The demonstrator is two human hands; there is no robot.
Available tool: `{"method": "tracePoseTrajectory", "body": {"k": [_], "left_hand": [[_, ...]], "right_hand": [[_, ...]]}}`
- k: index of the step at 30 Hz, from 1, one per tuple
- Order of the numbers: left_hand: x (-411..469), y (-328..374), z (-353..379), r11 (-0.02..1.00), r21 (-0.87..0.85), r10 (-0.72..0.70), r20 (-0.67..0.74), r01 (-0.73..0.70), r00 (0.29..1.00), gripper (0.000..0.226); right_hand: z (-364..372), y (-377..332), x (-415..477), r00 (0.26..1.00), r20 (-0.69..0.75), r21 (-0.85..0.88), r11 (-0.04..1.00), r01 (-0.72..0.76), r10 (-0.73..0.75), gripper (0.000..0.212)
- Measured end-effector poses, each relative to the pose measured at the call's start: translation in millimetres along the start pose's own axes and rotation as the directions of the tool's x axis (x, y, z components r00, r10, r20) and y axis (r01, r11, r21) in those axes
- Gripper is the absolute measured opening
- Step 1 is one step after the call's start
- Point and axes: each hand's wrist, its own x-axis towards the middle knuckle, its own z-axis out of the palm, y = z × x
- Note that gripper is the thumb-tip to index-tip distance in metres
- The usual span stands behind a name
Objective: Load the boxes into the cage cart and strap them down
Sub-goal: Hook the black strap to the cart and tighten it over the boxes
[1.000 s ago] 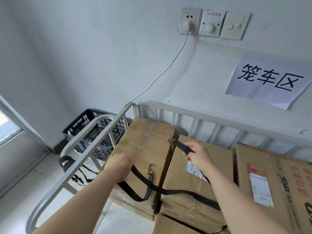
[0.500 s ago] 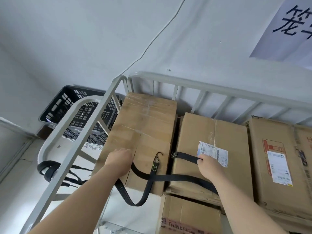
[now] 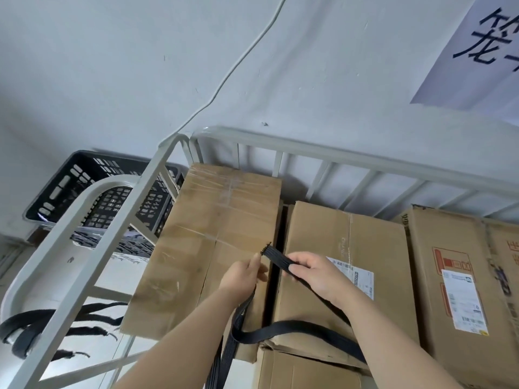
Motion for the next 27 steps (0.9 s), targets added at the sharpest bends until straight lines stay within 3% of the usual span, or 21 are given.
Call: {"method": "tracePoseTrajectory", "body": {"k": [4, 10, 17, 27], "left_hand": [[18, 8, 0, 0.961, -0.266, -0.082, -0.027, 0.072, 0.996, 0.046], [40, 3, -18, 0.813, -0.573, -0.235, -0.151, 0.108, 0.96, 0.022], [65, -17, -95, 0.699, -0.713, -0.411, -0.331, 0.06, 0.849, 0.019], [133, -29, -164, 0.561, -0.827, -0.577, -0.414, -0.026, 0.704, 0.045]], "right_hand": [[3, -1, 10, 0.994, 0.102, -0.055, 0.998, -0.024, 0.029, 0.025], [11, 2, 34, 0.992, 0.11, -0.069, 0.996, -0.056, 0.064, 0.022], [39, -21, 91, 0.995, 0.083, -0.105, 0.993, -0.049, 0.058, 0.021], [68, -52, 167, 0.999, 0.044, -0.213, 0.977, 0.022, -0.013, 0.022]]}}
